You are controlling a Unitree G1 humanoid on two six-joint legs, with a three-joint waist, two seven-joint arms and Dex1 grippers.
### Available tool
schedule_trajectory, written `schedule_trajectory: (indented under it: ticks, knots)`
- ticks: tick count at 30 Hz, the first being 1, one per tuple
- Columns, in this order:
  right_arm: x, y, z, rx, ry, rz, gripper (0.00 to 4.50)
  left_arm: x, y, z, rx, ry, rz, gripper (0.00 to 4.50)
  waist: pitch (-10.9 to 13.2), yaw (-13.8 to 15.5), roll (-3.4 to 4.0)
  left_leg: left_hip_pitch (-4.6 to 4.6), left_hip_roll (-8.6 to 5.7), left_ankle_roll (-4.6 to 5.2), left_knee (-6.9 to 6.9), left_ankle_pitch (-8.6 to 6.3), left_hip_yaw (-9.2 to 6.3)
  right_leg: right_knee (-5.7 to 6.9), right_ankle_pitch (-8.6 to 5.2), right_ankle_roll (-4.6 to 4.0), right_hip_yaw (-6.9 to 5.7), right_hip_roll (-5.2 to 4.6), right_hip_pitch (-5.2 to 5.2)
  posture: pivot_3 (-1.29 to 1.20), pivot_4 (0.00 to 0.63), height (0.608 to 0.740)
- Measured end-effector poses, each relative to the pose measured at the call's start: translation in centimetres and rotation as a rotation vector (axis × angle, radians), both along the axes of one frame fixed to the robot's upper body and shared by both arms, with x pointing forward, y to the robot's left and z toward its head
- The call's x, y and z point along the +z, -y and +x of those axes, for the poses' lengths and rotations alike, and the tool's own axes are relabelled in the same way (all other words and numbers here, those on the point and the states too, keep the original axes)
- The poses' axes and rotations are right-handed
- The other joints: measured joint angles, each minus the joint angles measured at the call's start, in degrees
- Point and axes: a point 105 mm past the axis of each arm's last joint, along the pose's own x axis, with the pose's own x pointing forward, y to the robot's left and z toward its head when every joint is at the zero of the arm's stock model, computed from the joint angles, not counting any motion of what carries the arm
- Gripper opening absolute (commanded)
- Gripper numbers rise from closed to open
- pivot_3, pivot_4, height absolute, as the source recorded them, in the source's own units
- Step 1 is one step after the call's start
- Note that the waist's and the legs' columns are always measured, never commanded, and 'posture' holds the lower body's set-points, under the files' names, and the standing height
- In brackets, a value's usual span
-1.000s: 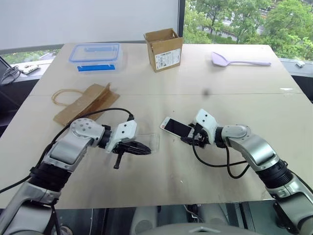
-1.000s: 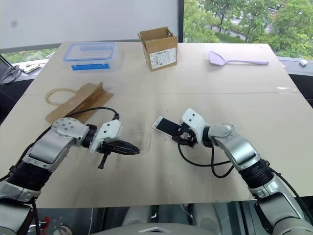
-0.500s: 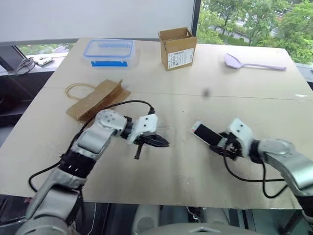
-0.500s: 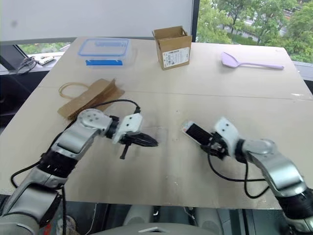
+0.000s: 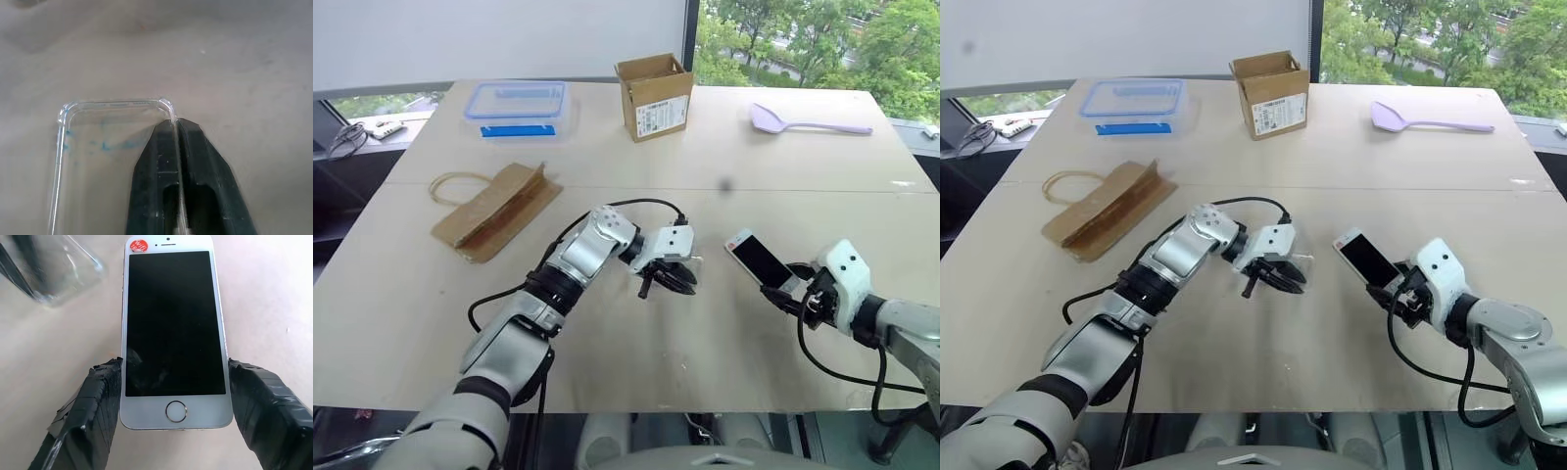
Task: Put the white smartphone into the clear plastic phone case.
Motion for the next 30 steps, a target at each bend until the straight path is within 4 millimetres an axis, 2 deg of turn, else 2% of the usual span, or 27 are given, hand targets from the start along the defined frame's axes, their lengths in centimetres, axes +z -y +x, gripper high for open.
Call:
schedule_trajectory:
  ticks: [1,2,3,4,5,7,10,13,18,24,30]
  knots:
    - [0.2,-0.2,-0.1,0.010,0.006,0.005,2.91,0.1,0.0,0.0,0.011,0.002,-0.007,2.42,0.0,-0.1,0.01,0.03,0.00,0.00,-0.01,0.00,0.01,0.01,0.00,0.00,0.02,0.00,0.00,0.00,0.150,0.740]
    - [0.2,-0.3,-0.1,0.015,0.009,0.008,2.91,0.1,0.0,-0.1,0.018,0.003,-0.013,2.60,0.0,-0.1,0.01,0.04,0.01,0.00,-0.01,0.00,0.01,0.01,0.00,0.00,0.03,0.01,0.00,0.00,0.150,0.740]
    - [0.3,-0.4,-0.2,0.023,0.010,0.014,2.91,0.2,-0.1,-0.1,0.036,0.009,-0.031,3.28,0.0,-0.1,0.01,0.04,0.02,0.00,-0.02,0.00,0.00,0.02,0.00,-0.01,0.02,0.02,0.00,0.00,0.150,0.740]
    - [0.6,-0.8,-0.1,0.049,0.016,0.016,2.91,1.0,-0.8,-0.3,0.088,0.006,-0.099,3.42,0.0,-0.3,0.03,0.04,0.05,0.00,-0.02,0.00,0.04,0.03,0.00,-0.01,0.10,0.02,-0.03,0.00,0.150,0.740]
    - [1.0,-1.2,0.0,0.083,0.027,0.012,2.91,1.8,-1.6,-0.9,0.122,-0.008,-0.163,3.81,0.0,-0.9,0.05,0.05,0.06,0.00,-0.02,0.00,0.05,0.04,0.01,-0.02,0.13,0.02,-0.04,0.00,0.150,0.740]
    - [1.6,-1.8,0.3,0.125,0.045,0.002,2.91,3.0,-2.5,-1.5,0.159,-0.025,-0.220,3.82,0.0,-1.1,0.05,0.06,0.07,0.00,-0.03,0.00,0.03,0.05,0.01,-0.01,0.10,0.03,-0.03,0.00,0.150,0.740]
    - [2.5,-4.9,1.2,0.306,0.068,-0.032,2.91,4.7,-6.2,-2.9,0.302,0.002,-0.298,3.82,0.1,-2.1,0.12,0.40,0.11,0.00,-0.17,0.00,0.01,0.07,-0.01,-0.01,0.38,0.16,0.06,0.00,0.150,0.740]
    - [2.3,-7.0,2.3,0.418,0.055,-0.077,2.91,3.6,-9.2,-4.0,0.450,-0.005,-0.289,3.82,0.1,-2.2,0.15,0.38,0.12,0.00,-0.19,0.00,0.03,0.07,-0.03,-0.05,0.28,0.17,0.04,0.00,0.150,0.740]
    - [2.1,-9.5,4.0,0.536,0.028,-0.146,2.91,1.7,-12.5,-5.3,0.624,0.003,-0.268,3.82,0.2,-1.0,0.12,0.29,0.09,-0.01,-0.16,-0.01,0.11,0.02,-0.01,-0.24,0.31,0.08,0.02,0.00,0.150,0.740]
    - [0.3,-10.1,3.9,0.625,-0.033,-0.217,2.91,1.2,-14.4,-5.8,0.741,0.044,-0.277,3.82,0.2,-0.3,0.12,0.25,0.06,-0.01,-0.18,-0.01,0.13,0.02,0.03,-0.40,0.25,0.01,0.00,0.00,0.150,0.740]
    - [-0.6,-10.0,4.2,0.629,-0.062,-0.260,2.91,0.7,-15.0,-6.3,0.789,0.055,-0.278,3.82,0.2,-0.2,0.12,0.26,0.07,-0.02,-0.18,-0.01,0.14,0.04,0.03,-0.41,0.25,0.02,-0.02,0.00,0.150,0.740]
